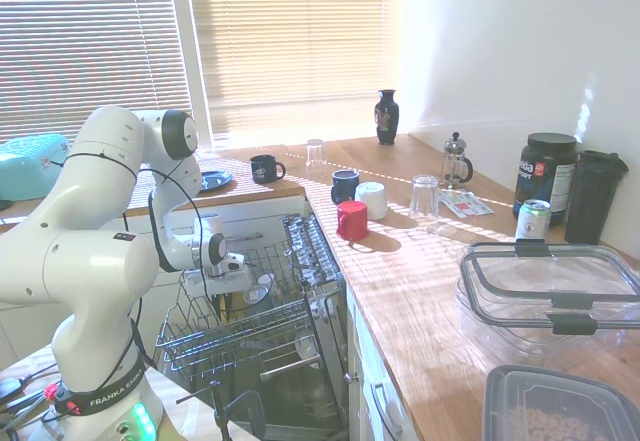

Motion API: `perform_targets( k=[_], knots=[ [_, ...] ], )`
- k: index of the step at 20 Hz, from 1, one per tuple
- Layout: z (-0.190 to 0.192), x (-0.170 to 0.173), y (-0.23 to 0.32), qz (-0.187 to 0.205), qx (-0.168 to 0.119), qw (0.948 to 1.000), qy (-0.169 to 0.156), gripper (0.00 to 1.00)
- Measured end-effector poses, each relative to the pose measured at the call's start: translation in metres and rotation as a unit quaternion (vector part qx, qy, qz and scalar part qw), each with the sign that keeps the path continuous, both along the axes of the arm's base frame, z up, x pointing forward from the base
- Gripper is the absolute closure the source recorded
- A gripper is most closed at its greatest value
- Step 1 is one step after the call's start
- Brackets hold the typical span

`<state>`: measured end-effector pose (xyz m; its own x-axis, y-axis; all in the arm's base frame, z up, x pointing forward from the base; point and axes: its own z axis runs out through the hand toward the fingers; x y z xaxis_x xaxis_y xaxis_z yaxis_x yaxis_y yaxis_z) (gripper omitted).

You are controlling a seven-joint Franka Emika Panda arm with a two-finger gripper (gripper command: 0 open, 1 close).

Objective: Remove a mug cup out of the dishwasher

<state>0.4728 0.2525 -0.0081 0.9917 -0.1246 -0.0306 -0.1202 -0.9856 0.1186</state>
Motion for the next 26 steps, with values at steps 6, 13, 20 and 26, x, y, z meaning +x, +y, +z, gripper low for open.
perform_targets(
  k=[6,13,20,26],
  knots=[
    [0.003,0.001,0.001,-0.006,0.002,1.0,0.006,1.0],
    [0.04,0.007,0.008,-0.01,0.011,0.9999,0.003,1.0],
    [0.13,0.022,-0.012,-0.029,0.029,0.9985,-0.037,1.0],
    [0.222,0.03,-0.026,-0.029,0.043,0.9957,-0.076,1.0]
  ],
)
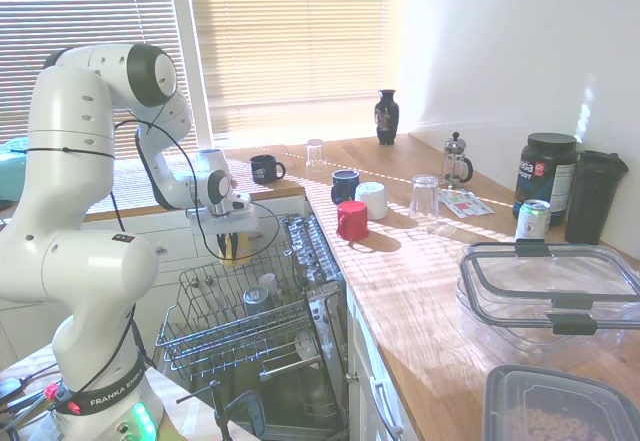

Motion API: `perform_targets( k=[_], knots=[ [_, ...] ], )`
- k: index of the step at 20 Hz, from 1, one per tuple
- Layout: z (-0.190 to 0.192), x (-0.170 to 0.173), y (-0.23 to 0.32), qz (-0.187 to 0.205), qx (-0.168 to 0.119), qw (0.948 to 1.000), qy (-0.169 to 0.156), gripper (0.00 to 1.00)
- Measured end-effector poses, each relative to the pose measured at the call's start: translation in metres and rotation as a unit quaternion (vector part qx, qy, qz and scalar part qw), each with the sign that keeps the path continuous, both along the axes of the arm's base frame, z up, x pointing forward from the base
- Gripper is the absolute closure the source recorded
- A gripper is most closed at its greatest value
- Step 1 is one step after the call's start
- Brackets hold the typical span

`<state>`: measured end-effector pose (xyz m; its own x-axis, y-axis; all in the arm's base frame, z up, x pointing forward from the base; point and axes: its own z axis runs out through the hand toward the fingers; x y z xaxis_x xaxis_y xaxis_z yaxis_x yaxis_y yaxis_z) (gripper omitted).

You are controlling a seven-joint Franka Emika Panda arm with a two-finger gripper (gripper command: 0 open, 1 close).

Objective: Remove a mug cup out of the dishwasher

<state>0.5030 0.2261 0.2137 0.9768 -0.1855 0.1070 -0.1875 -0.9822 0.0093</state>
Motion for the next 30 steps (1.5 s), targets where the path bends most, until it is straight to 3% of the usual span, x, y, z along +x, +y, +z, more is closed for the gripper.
perform_targets(
  k=[10,16,21,30],
  knots=[
    [0.154,0.023,-0.056,-0.047,0.022,0.9968,-0.06,1.0],
    [0.224,0.066,-0.087,-0.085,0.021,0.9933,-0.076,1.0],
    [0.23,0.118,-0.119,-0.11,0.017,0.9919,-0.062,1.0],
    [0.19,0.184,-0.145,-0.125,0.007,0.9917,-0.028,1.0]
  ],
)
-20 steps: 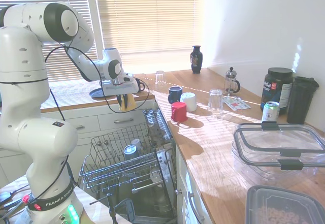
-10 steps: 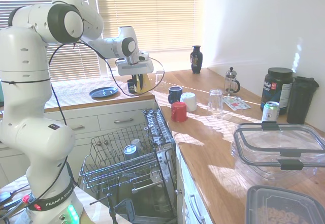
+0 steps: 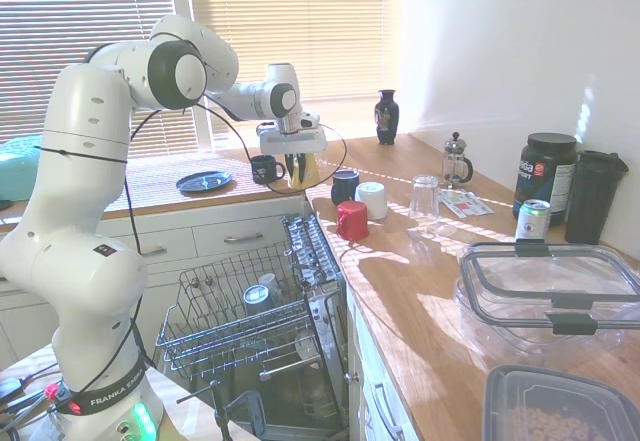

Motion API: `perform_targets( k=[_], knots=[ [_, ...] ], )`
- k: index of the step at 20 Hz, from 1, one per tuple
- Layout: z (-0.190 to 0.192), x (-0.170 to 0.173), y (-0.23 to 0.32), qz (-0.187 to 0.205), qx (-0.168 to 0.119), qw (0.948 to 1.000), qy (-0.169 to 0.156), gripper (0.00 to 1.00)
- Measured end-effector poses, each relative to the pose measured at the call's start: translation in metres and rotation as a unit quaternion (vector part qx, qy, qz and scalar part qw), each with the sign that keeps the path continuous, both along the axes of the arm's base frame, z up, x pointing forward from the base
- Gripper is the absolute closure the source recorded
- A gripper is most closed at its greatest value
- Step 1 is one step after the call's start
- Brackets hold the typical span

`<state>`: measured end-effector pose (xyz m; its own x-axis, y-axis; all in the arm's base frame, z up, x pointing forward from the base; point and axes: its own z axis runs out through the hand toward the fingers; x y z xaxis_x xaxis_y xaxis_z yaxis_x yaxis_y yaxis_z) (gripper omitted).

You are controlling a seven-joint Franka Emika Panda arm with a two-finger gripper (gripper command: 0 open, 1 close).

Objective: Remove a mug cup out of the dishwasher

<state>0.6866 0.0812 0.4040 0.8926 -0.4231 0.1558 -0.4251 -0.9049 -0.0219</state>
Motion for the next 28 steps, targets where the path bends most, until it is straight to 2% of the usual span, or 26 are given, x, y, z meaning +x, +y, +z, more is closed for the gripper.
perform_targets(
  k=[5,13,14,18,28],
  knots=[
    [-0.011,0.025,-0.022,-0.008,0.0,0.9999,0.01,1.0],
    [-0.028,0.052,-0.027,-0.012,-0.005,0.9996,0.023,1.0],
    [-0.028,0.054,-0.027,-0.013,-0.005,0.9996,0.026,0.0],
    [-0.026,0.058,-0.028,-0.018,-0.005,0.999,0.042,0.0],
    [-0.016,0.072,-0.029,-0.024,-0.002,0.9993,0.028,0.0]
  ],
)
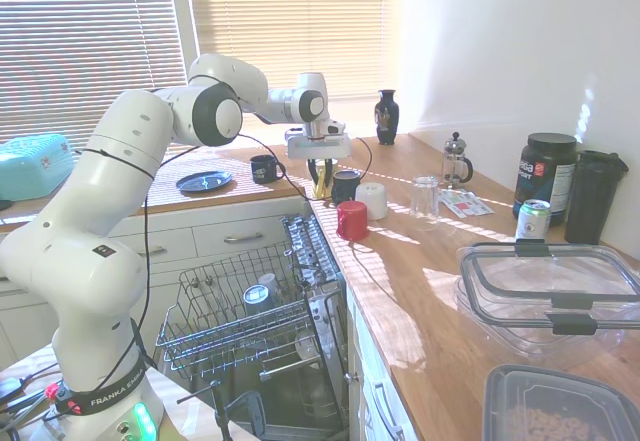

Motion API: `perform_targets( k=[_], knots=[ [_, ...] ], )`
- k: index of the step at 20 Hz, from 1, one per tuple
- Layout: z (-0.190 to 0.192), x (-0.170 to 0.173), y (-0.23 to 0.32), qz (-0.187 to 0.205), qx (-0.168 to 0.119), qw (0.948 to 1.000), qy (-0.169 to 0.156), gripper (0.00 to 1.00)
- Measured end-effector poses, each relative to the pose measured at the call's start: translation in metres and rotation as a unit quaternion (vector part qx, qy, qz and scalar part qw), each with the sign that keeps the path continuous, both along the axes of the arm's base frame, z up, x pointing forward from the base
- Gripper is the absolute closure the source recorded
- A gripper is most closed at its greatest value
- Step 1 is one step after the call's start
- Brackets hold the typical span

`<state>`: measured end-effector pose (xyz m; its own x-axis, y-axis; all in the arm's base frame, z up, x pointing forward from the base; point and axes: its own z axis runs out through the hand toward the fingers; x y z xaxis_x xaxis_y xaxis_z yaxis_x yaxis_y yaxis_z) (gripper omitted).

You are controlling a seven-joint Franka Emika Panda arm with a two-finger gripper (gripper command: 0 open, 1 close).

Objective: Remove a mug cup out of the dishwasher

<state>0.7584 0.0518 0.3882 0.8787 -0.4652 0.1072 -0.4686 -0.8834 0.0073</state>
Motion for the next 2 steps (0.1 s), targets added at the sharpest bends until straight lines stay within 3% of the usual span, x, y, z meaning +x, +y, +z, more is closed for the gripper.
perform_targets(
  k=[2],
  knots=[
    [0.005,0.0011,0.0013,0.0,0.001,1.0,-0.004,0.0]
  ],
)
